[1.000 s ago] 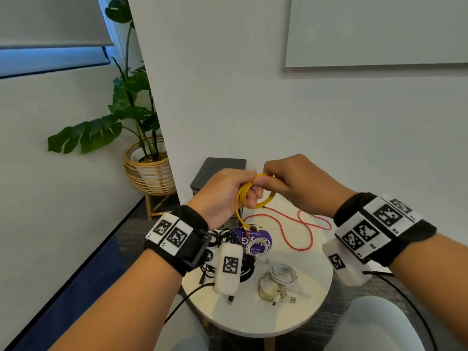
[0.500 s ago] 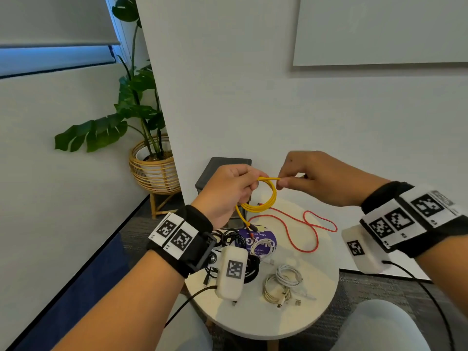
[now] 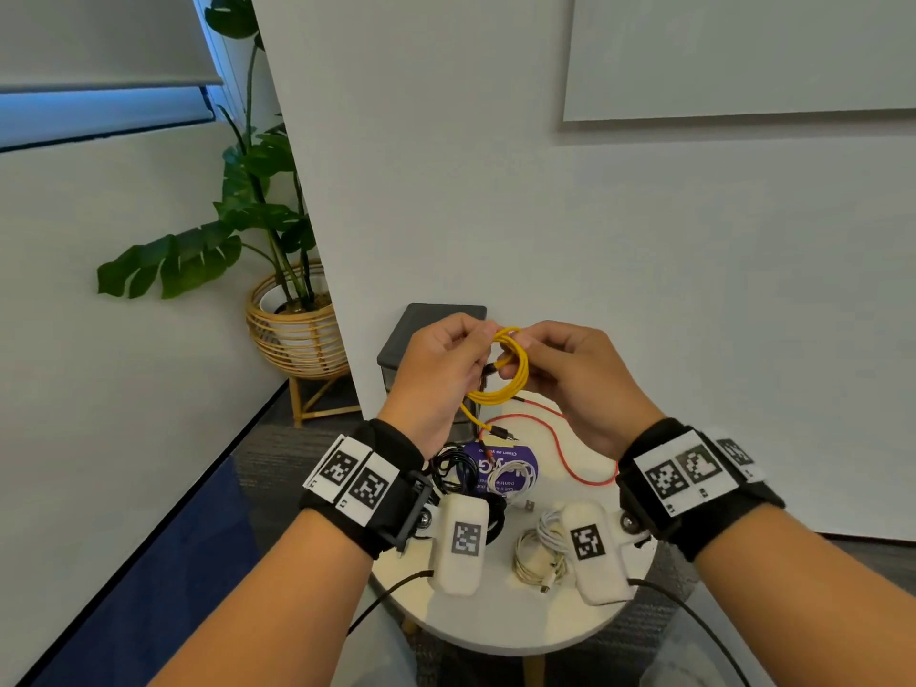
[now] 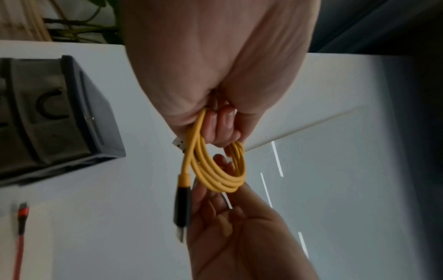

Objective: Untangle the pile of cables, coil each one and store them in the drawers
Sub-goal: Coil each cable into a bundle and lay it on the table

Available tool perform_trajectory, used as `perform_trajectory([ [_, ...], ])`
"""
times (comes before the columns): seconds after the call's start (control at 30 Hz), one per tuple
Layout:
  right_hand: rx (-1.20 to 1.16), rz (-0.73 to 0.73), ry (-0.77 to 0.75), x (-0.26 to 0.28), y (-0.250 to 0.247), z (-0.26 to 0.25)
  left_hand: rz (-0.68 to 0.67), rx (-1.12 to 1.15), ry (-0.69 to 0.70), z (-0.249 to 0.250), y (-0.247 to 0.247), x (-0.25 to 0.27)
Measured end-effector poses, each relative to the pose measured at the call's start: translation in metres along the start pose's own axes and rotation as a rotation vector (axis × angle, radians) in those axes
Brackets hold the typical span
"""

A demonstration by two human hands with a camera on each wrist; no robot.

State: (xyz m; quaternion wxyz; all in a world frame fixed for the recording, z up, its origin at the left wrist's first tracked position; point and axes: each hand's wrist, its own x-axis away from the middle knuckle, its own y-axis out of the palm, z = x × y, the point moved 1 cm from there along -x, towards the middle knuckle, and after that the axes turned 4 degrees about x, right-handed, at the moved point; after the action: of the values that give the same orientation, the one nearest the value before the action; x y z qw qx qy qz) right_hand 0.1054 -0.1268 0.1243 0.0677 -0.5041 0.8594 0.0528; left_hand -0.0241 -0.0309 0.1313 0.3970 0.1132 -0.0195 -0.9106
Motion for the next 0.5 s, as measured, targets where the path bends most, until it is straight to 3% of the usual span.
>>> perform_trajectory([
  [0.23, -0.248, -0.048, 0.123, 0.008, 0.007, 0.002, 0.008, -0.126, 0.074, -0.003, 0.0, 0.0],
  [0.5, 0.473, -0.048, 0.048, 0.008, -0.002, -0.009, -0.027, -0.111, 0.036, -0.01, 0.0, -0.002],
])
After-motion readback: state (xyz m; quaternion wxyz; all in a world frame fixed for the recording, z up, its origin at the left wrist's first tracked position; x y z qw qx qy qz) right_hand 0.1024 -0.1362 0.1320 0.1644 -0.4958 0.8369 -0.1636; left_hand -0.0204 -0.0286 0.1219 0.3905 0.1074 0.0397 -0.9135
